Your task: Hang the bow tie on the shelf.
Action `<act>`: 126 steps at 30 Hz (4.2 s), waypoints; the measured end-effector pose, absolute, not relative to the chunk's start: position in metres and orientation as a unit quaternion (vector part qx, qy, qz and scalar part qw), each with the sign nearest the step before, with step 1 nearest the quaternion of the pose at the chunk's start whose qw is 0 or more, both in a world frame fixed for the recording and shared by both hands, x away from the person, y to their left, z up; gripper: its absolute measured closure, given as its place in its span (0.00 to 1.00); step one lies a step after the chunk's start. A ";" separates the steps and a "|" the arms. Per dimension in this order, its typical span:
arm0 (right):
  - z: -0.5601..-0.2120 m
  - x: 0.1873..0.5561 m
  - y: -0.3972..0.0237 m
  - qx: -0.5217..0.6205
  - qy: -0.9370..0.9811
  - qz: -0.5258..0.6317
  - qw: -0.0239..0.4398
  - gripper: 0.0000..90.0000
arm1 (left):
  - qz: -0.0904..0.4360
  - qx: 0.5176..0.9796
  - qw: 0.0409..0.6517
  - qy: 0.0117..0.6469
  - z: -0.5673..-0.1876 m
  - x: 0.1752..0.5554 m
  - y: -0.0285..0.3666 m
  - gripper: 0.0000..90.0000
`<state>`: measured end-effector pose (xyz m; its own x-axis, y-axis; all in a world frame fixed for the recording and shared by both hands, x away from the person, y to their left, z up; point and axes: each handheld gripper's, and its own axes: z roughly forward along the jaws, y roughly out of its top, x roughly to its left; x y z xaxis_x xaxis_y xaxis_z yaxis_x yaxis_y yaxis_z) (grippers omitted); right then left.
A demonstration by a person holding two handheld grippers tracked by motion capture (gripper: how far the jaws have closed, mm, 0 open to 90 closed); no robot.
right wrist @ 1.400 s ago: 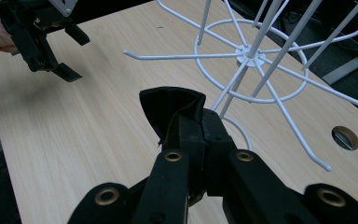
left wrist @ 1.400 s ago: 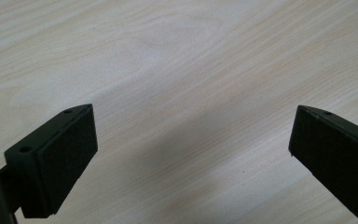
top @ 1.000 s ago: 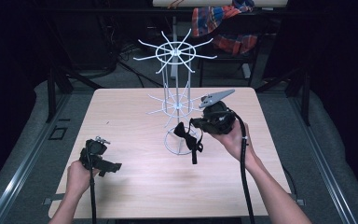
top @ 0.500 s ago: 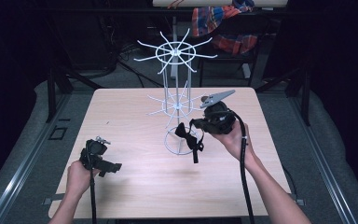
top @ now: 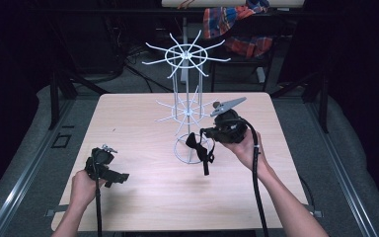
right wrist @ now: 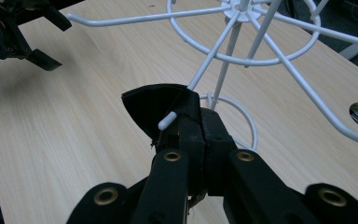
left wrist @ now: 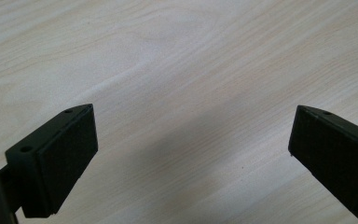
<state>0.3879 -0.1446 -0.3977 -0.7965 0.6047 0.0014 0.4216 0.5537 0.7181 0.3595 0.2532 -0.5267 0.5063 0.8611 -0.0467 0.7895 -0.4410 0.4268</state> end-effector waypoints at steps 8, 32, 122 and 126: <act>-0.404 0.390 -0.142 0.291 0.876 0.366 0.122 0.99 | 0.091 0.845 0.201 0.488 -0.527 0.360 0.253 0.01; -0.405 0.386 -0.142 0.282 0.887 0.350 0.108 0.67 | 0.087 0.846 0.201 0.486 -0.527 0.360 0.253 0.01; -0.512 0.336 -0.254 0.364 0.916 0.167 0.035 0.03 | 0.087 0.849 0.199 0.482 -0.526 0.361 0.250 0.02; -0.515 0.337 -0.254 0.366 0.916 0.158 0.043 0.04 | 0.086 0.851 0.198 0.479 -0.526 0.361 0.249 0.02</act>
